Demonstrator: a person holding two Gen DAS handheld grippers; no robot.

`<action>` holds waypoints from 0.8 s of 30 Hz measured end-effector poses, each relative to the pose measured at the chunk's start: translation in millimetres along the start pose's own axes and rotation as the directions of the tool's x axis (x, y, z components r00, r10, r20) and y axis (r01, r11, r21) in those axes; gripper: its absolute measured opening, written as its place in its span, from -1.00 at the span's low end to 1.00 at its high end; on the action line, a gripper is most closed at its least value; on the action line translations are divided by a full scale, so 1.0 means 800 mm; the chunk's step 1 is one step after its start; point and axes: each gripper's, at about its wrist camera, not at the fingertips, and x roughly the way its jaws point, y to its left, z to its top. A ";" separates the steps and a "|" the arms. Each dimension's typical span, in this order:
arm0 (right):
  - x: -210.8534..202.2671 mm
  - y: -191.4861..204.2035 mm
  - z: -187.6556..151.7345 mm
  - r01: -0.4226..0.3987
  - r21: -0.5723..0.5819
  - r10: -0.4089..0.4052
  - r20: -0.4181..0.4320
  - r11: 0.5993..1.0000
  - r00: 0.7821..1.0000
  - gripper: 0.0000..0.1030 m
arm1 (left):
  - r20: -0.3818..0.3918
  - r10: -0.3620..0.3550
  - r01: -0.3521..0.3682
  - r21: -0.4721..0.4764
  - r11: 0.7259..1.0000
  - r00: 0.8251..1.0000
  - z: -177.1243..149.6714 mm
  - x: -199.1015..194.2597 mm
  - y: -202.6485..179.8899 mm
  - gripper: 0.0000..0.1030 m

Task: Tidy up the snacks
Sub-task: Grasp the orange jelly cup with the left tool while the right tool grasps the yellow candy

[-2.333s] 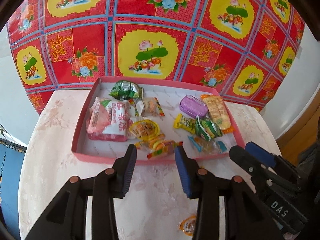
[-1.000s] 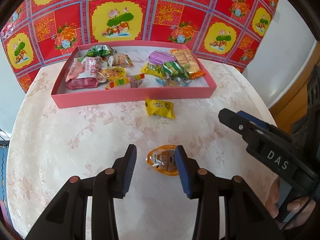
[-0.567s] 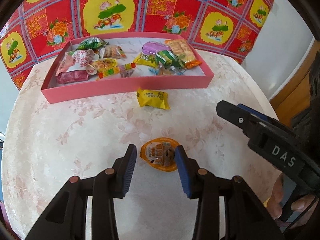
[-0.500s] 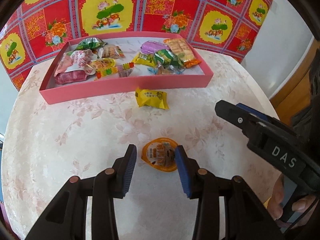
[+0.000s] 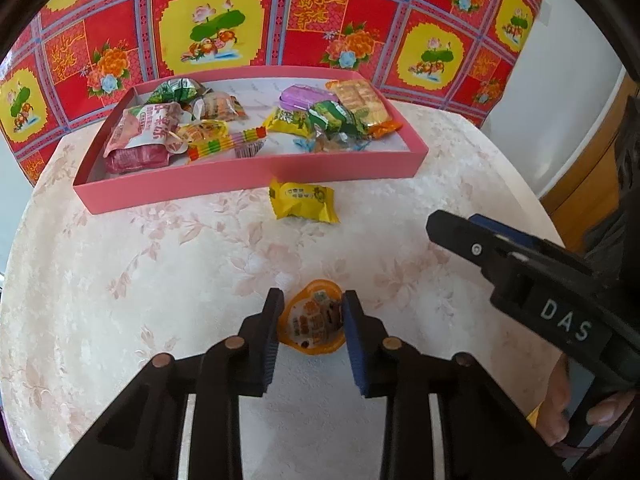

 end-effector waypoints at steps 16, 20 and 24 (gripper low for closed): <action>0.007 0.018 0.003 -0.021 -0.036 0.021 -0.016 0.999 1.000 -0.03 | 0.072 0.035 -0.030 -0.068 0.997 0.997 0.010 -0.021 0.038 -0.61; 0.012 0.028 0.006 -0.034 -0.056 0.032 -0.026 0.998 0.999 -0.03 | 0.082 0.058 -0.049 -0.109 0.993 0.995 0.016 -0.023 0.057 -0.61; 0.020 0.039 0.009 -0.049 -0.069 0.046 -0.041 0.996 0.998 -0.03 | 0.083 0.083 -0.070 -0.147 0.987 0.993 0.017 -0.021 0.074 -0.61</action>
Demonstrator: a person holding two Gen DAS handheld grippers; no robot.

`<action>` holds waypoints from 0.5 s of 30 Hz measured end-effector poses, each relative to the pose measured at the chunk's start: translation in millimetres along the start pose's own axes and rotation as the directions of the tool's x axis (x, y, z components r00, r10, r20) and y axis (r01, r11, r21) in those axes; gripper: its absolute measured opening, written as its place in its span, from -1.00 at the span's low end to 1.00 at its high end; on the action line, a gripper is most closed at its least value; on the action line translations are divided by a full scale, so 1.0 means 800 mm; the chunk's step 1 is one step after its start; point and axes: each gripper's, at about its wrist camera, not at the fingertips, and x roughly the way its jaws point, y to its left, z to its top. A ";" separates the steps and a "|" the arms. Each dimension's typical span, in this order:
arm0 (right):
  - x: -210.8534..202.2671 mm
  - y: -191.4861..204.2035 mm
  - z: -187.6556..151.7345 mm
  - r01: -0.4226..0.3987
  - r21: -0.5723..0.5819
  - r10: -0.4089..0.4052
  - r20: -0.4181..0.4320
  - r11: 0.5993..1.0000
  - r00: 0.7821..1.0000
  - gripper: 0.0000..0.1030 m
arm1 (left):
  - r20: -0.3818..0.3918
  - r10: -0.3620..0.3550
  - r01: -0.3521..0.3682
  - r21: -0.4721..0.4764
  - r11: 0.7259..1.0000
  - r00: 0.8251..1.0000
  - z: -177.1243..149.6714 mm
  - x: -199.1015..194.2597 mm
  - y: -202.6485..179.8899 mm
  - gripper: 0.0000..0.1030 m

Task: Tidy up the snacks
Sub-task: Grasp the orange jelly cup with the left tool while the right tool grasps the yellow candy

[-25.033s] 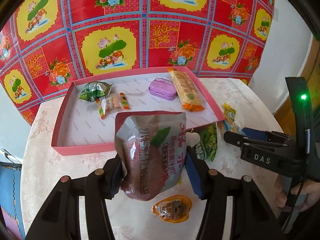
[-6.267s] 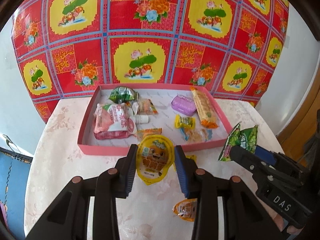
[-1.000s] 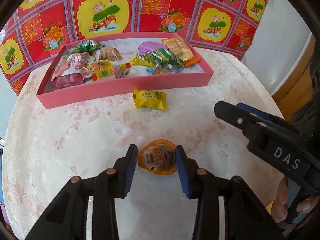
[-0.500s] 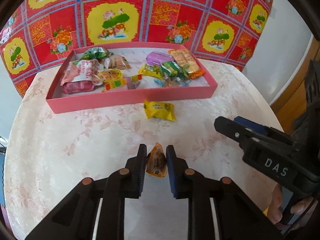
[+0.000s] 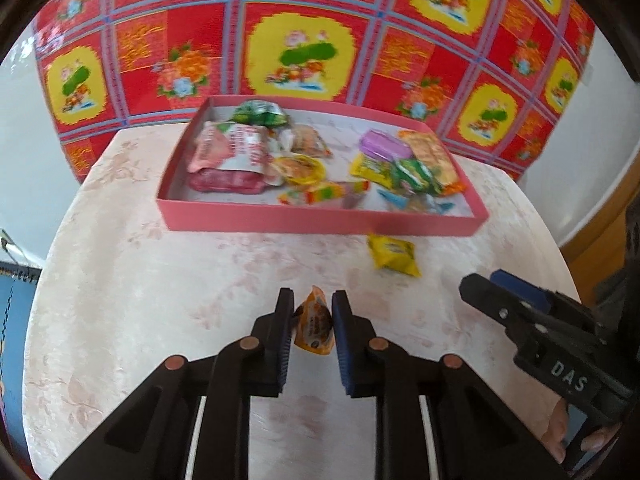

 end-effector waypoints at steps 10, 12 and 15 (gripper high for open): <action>0.032 0.036 0.014 -0.035 -0.059 0.033 -0.033 0.998 0.999 -0.03 | 0.013 0.047 -0.046 -0.055 0.997 0.999 0.005 0.006 0.029 -0.61; 0.040 0.042 0.017 -0.037 -0.070 0.034 -0.040 0.997 0.999 -0.03 | 0.015 0.044 -0.043 -0.058 0.997 0.999 0.005 0.006 0.032 -0.61; 0.052 0.051 0.019 -0.034 -0.086 0.029 -0.052 0.996 0.998 -0.03 | 0.016 0.041 -0.040 -0.057 0.998 0.999 0.005 0.007 0.033 -0.61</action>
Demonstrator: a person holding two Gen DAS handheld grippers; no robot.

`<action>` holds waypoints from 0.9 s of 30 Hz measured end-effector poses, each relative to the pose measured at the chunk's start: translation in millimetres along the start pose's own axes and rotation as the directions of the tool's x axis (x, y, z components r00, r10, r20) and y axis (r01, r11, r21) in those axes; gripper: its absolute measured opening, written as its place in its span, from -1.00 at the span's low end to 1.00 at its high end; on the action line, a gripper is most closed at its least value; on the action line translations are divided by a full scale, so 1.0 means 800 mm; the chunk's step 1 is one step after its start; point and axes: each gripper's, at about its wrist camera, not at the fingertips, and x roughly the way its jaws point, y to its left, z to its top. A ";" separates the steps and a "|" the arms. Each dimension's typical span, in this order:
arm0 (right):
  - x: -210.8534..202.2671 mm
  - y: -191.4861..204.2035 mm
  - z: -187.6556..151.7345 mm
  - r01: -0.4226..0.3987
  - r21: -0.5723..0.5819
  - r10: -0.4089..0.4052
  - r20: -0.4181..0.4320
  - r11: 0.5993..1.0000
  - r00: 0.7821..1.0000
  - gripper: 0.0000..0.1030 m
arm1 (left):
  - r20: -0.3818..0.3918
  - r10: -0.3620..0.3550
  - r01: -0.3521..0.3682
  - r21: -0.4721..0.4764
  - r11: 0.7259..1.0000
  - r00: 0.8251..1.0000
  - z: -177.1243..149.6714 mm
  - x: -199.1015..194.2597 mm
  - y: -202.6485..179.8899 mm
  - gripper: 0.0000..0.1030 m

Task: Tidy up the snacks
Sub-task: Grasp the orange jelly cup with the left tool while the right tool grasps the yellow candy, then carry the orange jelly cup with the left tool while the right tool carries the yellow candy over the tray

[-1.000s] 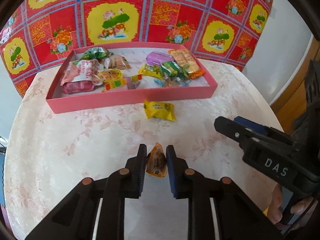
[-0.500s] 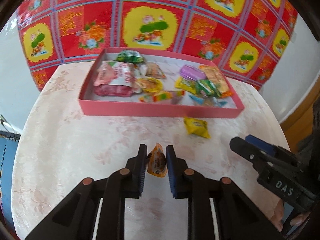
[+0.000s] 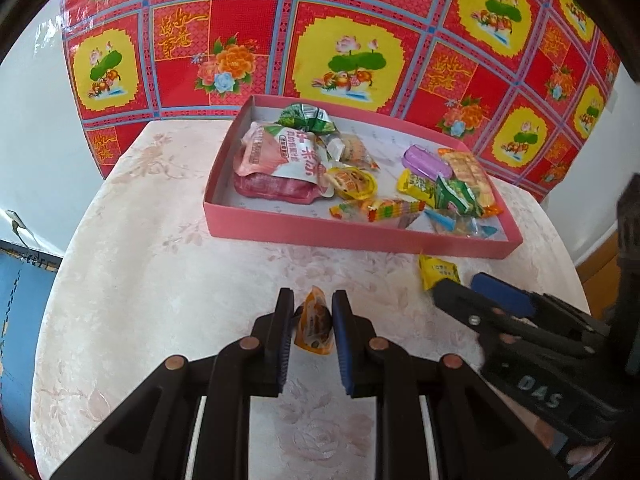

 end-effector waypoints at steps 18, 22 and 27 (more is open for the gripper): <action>0.017 0.009 -0.001 0.054 -0.068 -0.052 0.023 0.996 0.998 -0.37 | 0.011 -0.005 0.005 0.003 1.000 1.000 -0.002 0.003 0.002 -0.61; 0.013 0.009 -0.004 0.045 -0.084 -0.043 0.023 0.995 0.999 -0.42 | 0.018 -0.006 0.005 0.000 1.000 1.000 -0.003 0.000 0.002 -0.62; 0.003 0.003 -0.008 0.023 -0.060 -0.021 0.028 0.998 0.999 -0.42 | 0.040 -0.009 0.009 0.012 1.000 0.999 -0.002 -0.009 -0.001 -0.62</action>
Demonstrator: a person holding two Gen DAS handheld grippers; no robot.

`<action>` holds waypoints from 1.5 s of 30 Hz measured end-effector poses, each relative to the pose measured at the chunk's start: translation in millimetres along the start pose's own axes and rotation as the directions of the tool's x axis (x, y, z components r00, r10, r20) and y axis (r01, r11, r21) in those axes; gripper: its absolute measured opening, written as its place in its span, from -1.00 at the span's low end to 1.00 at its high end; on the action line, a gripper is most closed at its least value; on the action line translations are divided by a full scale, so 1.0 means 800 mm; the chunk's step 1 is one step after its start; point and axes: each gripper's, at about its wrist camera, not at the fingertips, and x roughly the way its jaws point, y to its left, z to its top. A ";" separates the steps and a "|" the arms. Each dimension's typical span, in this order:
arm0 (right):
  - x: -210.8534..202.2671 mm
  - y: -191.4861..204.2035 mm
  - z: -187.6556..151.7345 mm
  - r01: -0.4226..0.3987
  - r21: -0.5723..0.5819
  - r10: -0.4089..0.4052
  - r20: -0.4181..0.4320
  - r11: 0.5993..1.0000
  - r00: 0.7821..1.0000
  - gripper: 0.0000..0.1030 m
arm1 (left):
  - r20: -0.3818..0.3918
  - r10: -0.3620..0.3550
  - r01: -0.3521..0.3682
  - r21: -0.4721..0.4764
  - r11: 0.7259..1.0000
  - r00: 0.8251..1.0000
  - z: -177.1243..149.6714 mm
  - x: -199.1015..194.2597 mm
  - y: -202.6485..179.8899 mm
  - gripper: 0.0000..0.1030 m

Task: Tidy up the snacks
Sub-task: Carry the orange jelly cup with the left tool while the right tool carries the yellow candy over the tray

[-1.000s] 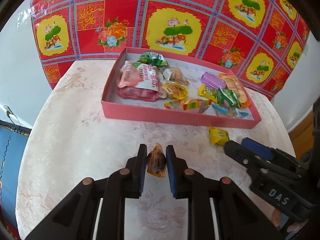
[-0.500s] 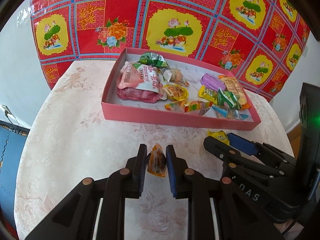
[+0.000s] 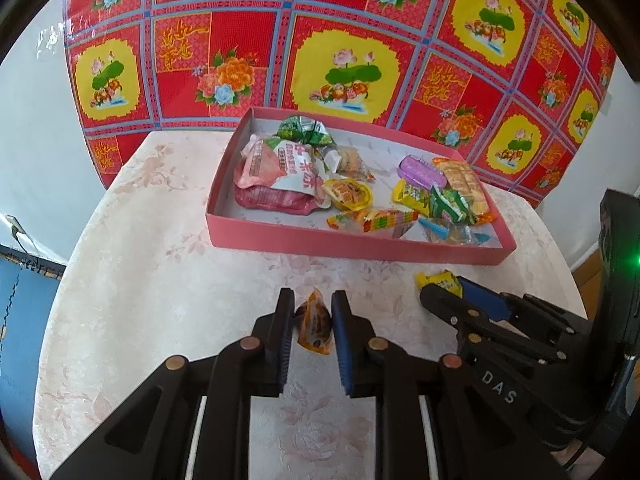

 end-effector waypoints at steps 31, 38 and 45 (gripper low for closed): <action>-0.051 -0.015 0.044 -0.066 0.027 0.062 0.121 0.997 0.991 -0.42 | 0.107 -0.063 0.055 0.073 0.996 0.992 0.072 -0.011 -0.054 -0.62; -0.044 -0.024 0.065 -0.055 0.035 0.050 0.132 0.998 0.990 -0.42 | 0.119 -0.064 0.054 0.078 0.995 0.991 0.090 0.002 -0.065 -0.62; -0.027 -0.035 0.085 -0.053 0.052 0.046 0.125 0.997 0.991 -0.42 | 0.122 -0.060 0.051 0.078 0.996 0.991 0.111 0.024 -0.065 -0.62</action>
